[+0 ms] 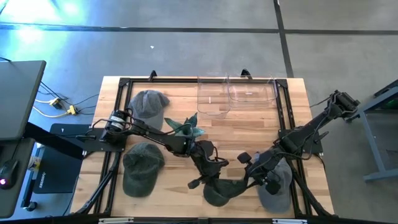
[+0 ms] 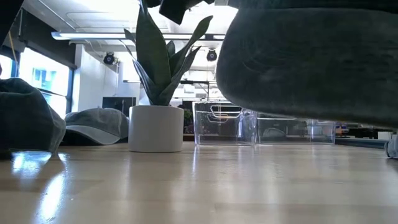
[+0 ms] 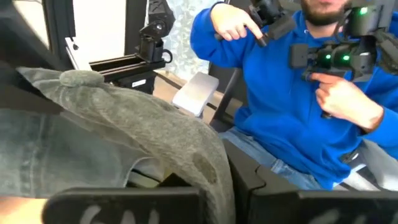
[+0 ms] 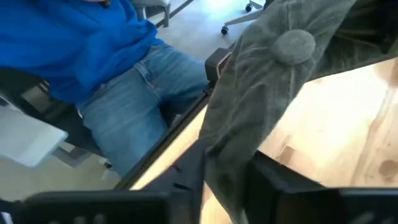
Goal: Pick & Place hat
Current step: Put the right green cap into the left transparent bin
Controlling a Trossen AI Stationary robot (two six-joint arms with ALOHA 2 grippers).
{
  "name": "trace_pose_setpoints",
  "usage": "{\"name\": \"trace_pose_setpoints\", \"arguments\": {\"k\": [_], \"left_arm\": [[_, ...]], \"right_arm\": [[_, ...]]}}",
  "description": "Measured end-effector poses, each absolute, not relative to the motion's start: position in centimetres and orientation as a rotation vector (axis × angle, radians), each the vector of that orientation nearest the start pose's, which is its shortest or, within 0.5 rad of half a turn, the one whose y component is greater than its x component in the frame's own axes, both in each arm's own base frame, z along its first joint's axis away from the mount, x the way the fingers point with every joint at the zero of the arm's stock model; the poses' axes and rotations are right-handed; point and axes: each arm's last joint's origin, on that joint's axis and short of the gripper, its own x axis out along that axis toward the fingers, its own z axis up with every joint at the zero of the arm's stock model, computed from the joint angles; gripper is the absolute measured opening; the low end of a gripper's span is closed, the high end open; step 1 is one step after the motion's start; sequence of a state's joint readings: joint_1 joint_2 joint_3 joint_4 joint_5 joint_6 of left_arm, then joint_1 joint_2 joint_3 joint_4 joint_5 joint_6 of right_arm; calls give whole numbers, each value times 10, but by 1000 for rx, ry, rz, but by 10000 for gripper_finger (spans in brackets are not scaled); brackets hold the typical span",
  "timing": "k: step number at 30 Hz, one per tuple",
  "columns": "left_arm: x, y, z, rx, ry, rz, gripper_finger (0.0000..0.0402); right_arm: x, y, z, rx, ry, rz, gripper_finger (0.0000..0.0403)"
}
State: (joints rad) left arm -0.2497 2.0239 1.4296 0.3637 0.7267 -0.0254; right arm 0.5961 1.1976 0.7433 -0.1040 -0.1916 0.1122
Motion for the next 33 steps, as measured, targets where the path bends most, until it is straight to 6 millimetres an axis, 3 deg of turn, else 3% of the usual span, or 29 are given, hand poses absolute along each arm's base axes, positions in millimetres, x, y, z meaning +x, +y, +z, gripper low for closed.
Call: {"name": "trace_pose_setpoints", "arguments": {"k": [3,7,12,18,27,33], "left_arm": [[441,-131,233,-61,238,-940,4],[442,-131,232,-53,241,-911,3],[434,-126,239,31,302,-813,1],[422,-120,259,134,325,-702,1],[418,-119,263,133,357,-708,0],[417,-121,263,108,348,-788,1]], "right_arm": [[205,146,242,-2,596,726,159],[201,143,223,-23,560,735,231],[195,138,201,-37,499,733,263],[187,132,182,-41,422,720,240],[179,135,192,77,360,963,175],[182,131,191,26,344,798,117]]}}
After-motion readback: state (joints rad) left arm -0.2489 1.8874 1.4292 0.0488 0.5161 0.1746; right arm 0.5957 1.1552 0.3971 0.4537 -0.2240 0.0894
